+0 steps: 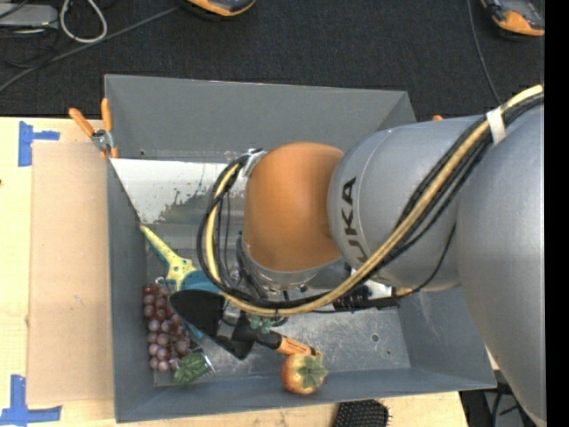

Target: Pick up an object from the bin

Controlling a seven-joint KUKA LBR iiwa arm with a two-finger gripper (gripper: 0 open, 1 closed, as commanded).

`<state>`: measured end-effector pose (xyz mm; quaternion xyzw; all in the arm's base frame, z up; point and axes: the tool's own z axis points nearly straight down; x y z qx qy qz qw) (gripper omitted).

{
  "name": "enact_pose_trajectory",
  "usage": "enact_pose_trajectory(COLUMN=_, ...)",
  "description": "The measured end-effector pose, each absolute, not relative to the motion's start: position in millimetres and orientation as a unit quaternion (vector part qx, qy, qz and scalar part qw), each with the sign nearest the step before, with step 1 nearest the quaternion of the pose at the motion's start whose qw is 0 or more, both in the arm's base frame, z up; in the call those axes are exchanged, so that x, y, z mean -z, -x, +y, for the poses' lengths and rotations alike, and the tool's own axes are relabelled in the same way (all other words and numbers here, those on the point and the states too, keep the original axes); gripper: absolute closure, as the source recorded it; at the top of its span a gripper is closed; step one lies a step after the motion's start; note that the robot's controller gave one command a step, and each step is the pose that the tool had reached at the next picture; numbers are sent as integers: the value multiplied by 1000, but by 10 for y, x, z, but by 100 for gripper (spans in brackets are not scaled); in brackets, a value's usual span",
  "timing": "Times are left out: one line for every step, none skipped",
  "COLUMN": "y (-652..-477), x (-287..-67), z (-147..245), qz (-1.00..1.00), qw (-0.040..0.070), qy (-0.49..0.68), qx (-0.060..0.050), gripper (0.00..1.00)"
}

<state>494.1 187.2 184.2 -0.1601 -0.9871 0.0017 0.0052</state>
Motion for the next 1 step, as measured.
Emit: enact_pose_trajectory(y=-4953, x=-2177, z=1875, qz=-987, qw=3, qy=159, qx=0, gripper=100)
